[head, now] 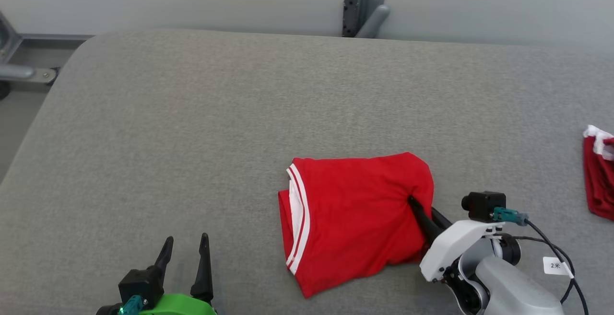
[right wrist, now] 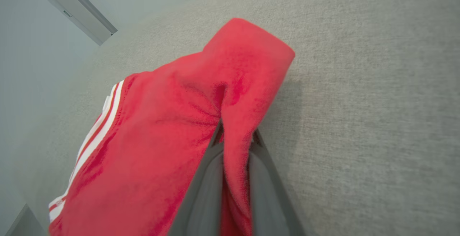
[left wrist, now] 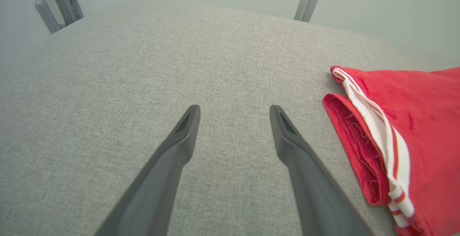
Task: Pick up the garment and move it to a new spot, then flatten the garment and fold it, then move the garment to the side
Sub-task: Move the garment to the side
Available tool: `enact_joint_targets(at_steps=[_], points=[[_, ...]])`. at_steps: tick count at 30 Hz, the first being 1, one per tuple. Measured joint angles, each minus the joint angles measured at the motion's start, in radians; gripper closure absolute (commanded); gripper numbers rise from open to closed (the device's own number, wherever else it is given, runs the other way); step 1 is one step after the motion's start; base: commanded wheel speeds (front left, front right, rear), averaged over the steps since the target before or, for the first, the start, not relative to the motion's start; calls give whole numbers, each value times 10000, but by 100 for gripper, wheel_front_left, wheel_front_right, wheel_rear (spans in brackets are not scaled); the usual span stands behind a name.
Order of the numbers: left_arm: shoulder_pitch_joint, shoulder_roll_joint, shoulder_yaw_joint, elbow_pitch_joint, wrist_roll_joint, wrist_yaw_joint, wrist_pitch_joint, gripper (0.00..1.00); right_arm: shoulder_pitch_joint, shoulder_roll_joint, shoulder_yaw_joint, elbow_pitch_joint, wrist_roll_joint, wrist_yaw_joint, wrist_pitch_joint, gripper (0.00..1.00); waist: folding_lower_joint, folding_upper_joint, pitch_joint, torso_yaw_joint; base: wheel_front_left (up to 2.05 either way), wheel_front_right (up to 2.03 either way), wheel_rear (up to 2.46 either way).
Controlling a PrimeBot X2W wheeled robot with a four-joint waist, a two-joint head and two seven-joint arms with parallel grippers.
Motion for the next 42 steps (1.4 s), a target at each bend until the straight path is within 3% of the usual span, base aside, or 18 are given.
enact_joint_targets(at_steps=[7, 20, 24, 33, 42], points=[[-185, 6, 102, -142, 46, -50, 0, 0, 66, 100, -426, -234, -708, -2, -2, 100, 0, 0, -71, -1460, 0, 0, 0], [-604, -4, -174, -328, 205, -198, 0, 0, 295, 545, 192, -479, -715, -2, -2, 100, 0, 0, -62, -4827, 0, 0, 0], [-965, -6, -456, -209, 414, -393, 0, 0, 523, 495, -77, -767, -635, -2, -2, 100, 0, 0, -18, -5726, 0, 0, 0], [-1361, -12, -913, 48, 535, -610, 0, 0, 895, 407, 15, -1285, -1032, -6, -2, 100, 0, 0, 253, -6768, 0, 0, 0], [-1115, -12, -1103, -447, 679, -552, 0, 0, -725, -35, 1141, -1338, -1221, -6, -2, 100, 0, 1, 672, -6697, 0, 0, 0]])
